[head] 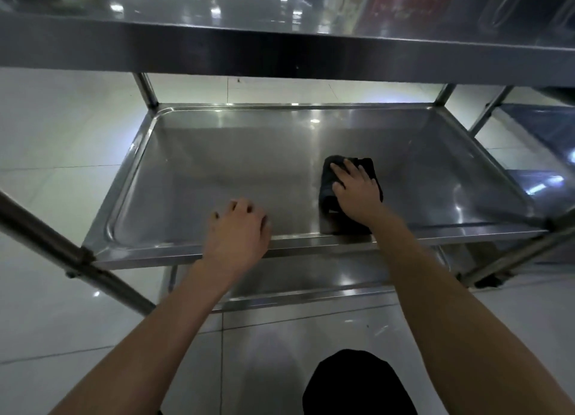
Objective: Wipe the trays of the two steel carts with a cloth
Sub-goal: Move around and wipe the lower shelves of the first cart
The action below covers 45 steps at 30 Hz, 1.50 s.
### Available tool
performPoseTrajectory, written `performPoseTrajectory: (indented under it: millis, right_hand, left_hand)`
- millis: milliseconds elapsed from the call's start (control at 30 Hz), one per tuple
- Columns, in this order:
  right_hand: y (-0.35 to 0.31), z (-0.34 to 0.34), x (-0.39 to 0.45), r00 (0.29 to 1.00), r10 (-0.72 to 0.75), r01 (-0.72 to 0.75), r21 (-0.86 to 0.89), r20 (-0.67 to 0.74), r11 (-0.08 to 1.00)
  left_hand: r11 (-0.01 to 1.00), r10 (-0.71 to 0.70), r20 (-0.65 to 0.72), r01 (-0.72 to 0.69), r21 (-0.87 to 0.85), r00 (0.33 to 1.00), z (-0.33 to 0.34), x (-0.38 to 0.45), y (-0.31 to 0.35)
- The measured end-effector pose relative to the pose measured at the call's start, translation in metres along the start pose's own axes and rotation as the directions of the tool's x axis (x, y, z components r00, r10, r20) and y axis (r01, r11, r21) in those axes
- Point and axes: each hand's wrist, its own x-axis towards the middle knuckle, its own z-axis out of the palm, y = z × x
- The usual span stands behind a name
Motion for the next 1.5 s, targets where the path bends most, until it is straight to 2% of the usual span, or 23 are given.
performPoseTrajectory:
  millis: [100, 167, 200, 300, 400, 633, 800, 967, 1233, 1367, 1500]
  right_hand:
    - [-0.007, 0.001, 0.001, 1.0, 0.016, -0.016, 0.001, 0.011, 1.0]
    - [-0.016, 0.002, 0.001, 0.999, 0.016, -0.016, 0.01, 0.033, 1.0]
    - [-0.022, 0.004, 0.001, 0.999, 0.01, -0.011, 0.022, 0.038, 1.0]
    - [-0.049, 0.014, 0.003, 0.999, -0.015, 0.012, 0.058, 0.039, 0.998]
    - [-0.086, 0.027, 0.01, 0.996, -0.063, 0.06, 0.043, 0.063, 0.997]
    - [-0.201, 0.069, 0.032, 0.967, -0.185, 0.185, 0.019, 0.174, 0.983]
    - [-0.29, 0.091, 0.046, 0.895, -0.282, 0.282, 0.052, 0.347, 0.958]
    - [-0.352, 0.104, 0.051, 0.841, -0.364, 0.347, 0.118, 0.4, 0.931]
    - [-0.323, 0.102, 0.054, 0.856, -0.381, 0.355, 0.139, 0.348, 0.925]
    - [-0.257, 0.083, 0.06, 0.911, -0.272, 0.259, 0.085, 0.31, 0.962]
    - [-0.175, 0.052, 0.059, 0.953, -0.157, 0.152, 0.039, 0.26, 0.988]
  left_hand:
    - [0.989, 0.04, 0.013, -0.038, -0.141, 0.999, -0.006, 0.004, -0.015]
    - [0.968, 0.004, 0.014, 0.0, -0.252, 1.0, -0.014, 0.004, -0.035]
    - [0.969, -0.035, -0.006, 0.032, -0.246, 0.999, -0.018, 0.003, -0.048]
    - [0.985, -0.169, -0.077, 0.165, -0.05, 0.983, -0.027, -0.007, -0.09]
    - [0.962, -0.27, -0.035, 0.27, 0.025, 0.962, -0.032, -0.021, -0.118]
    - [0.984, -0.178, 0.065, 0.177, 0.031, 0.982, -0.031, -0.037, -0.135]
    - [0.991, -0.135, 0.059, 0.135, 0.004, 0.989, -0.027, -0.045, -0.138]
    - [0.987, -0.16, 0.078, 0.159, 0.01, 0.984, -0.02, -0.046, -0.139]
    - [0.986, -0.164, 0.066, 0.165, -0.013, 0.984, -0.028, -0.045, -0.133]
    - [0.985, -0.171, 0.11, 0.173, -0.012, 0.979, -0.031, -0.044, -0.132]
    - [0.972, -0.237, 0.135, 0.233, 0.041, 0.962, -0.034, -0.034, -0.111]
